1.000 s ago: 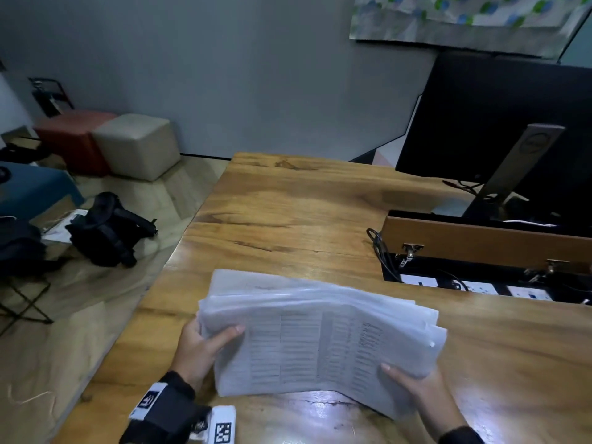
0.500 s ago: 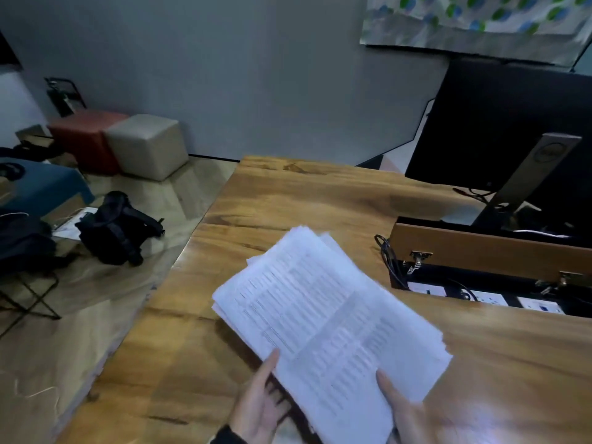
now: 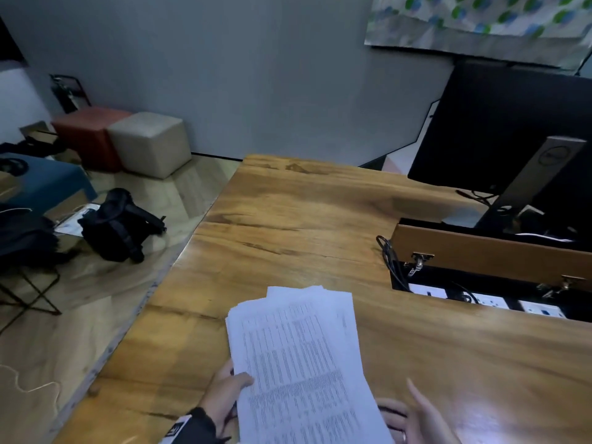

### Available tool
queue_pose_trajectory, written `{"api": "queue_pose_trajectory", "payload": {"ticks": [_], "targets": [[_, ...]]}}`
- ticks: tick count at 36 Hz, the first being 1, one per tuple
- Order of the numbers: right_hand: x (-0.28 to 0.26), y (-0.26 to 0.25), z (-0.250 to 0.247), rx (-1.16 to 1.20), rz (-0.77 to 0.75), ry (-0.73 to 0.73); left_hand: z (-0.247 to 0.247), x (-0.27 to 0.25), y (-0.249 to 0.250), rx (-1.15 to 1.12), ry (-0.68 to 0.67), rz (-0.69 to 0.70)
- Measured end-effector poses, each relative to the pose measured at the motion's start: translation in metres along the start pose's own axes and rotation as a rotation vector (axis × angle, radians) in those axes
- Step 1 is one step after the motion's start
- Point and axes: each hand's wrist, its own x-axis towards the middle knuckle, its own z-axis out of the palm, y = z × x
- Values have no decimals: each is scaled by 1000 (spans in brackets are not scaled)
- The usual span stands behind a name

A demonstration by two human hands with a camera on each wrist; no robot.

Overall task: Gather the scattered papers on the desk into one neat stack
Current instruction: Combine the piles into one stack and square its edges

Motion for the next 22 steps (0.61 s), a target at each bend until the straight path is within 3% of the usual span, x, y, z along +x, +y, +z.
{"api": "queue_pose_trajectory", "payload": {"ticks": [2, 4, 12, 17, 22], "targets": [[-6, 19, 62, -72, 174, -116, -1, 2, 2, 43, -18, 4], [6, 17, 74, -372, 158, -104, 2, 4, 4, 68, -32, 5], [17, 17, 111, -667, -322, -37, 11, 9, 8, 37, -153, 96], [-1, 19, 107, -505, -513, -100, 6, -10, 25, -47, -212, 230], [-25, 0, 116, -135, -513, -223, 4, -30, 60, -103, -358, 323]]}}
